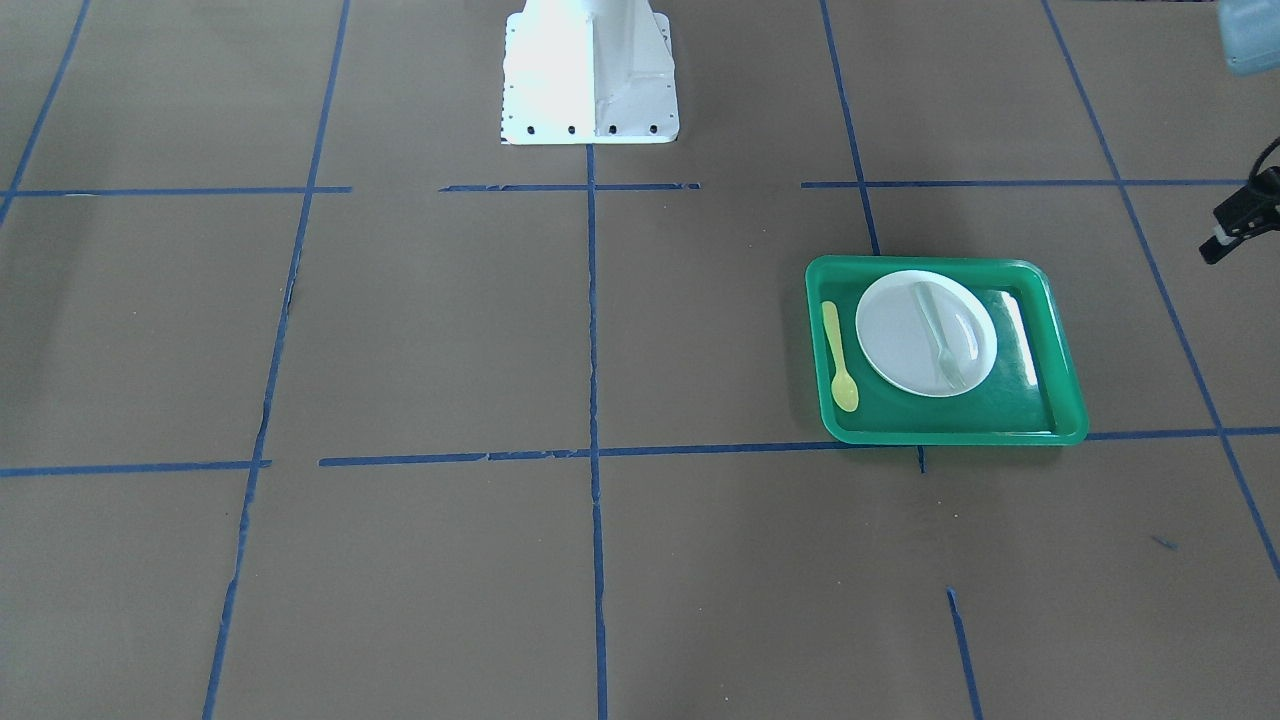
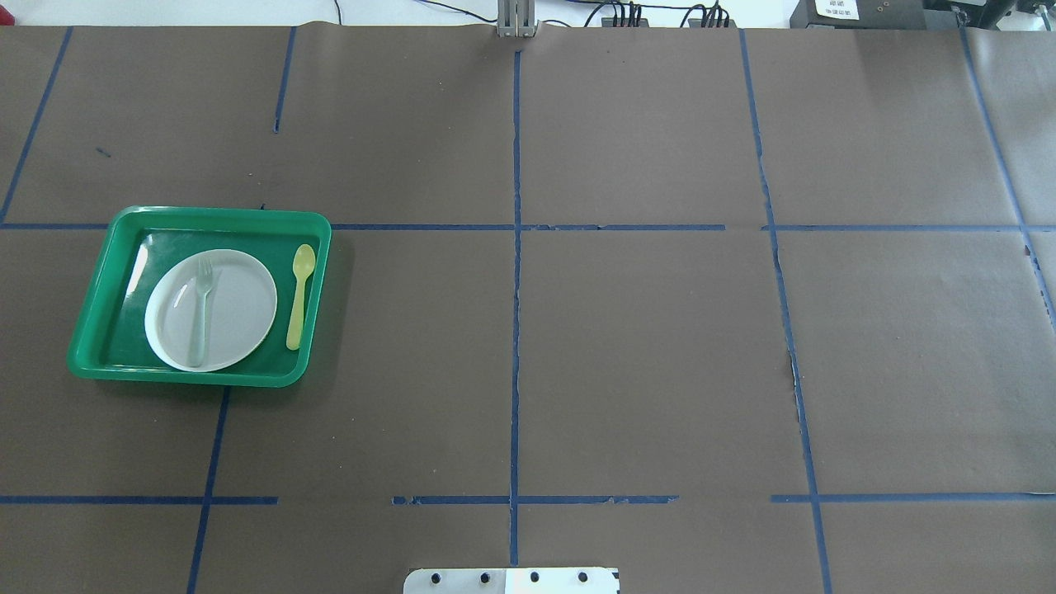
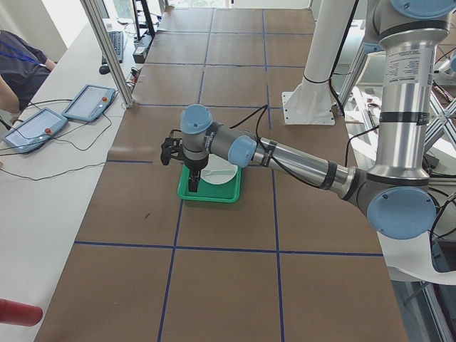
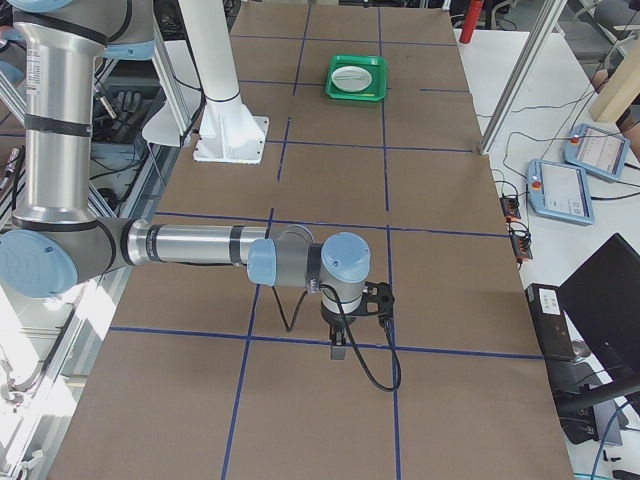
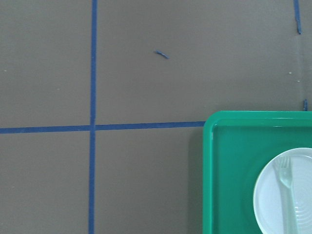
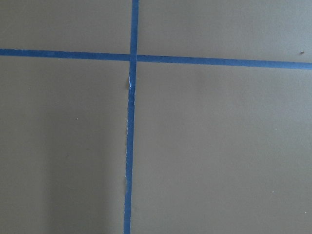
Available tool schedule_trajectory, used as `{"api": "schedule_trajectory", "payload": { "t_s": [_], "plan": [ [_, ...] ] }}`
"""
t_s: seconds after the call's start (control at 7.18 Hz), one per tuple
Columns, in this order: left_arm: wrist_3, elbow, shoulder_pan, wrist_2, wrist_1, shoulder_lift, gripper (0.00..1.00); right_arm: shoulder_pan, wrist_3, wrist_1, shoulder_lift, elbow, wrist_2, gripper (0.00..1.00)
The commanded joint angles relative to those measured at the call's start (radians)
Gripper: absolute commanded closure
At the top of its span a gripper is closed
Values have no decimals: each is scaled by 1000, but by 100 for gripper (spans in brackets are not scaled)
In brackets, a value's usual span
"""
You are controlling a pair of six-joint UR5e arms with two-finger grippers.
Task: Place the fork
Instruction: 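Move the left gripper over the white fork on the white plate, then lower the left gripper and grasp the white fork's handle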
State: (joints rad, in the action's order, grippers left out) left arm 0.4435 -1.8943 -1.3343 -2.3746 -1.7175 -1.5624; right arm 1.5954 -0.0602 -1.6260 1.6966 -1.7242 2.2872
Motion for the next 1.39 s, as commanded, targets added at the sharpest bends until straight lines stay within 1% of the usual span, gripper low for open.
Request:
{"api": "schedule_trajectory", "payload": {
  "t_s": [0.0,0.14,0.28,0.42,0.56,0.7,0.84,0.97,1.11,1.25],
  "plan": [
    [136,23,107,79,-126,7,0,0,-1,0,0,0,0,0],
    [144,33,177,92,-186,5,0,0,-1,0,0,0,0,0],
    [144,34,200,136,-191,-5,0,0,0,0,0,0,0,0],
    [183,32,251,146,-191,-16,0,0,-1,0,0,0,0,0],
    [316,37,312,165,-189,-60,0,0,0,0,0,0,0,0],
    [422,62,402,249,-188,-108,0,0,-1,0,0,0,0,0],
    [428,113,437,277,-191,-145,0,0,0,0,0,0,0,0],
    [432,145,455,281,-192,-163,0,0,0,0,0,0,0,0],
    [448,167,483,307,-198,-163,0,0,0,0,0,0,0,0],
    [466,197,500,324,-244,-163,0,0,-1,0,0,0,0,0]
  ]
}}
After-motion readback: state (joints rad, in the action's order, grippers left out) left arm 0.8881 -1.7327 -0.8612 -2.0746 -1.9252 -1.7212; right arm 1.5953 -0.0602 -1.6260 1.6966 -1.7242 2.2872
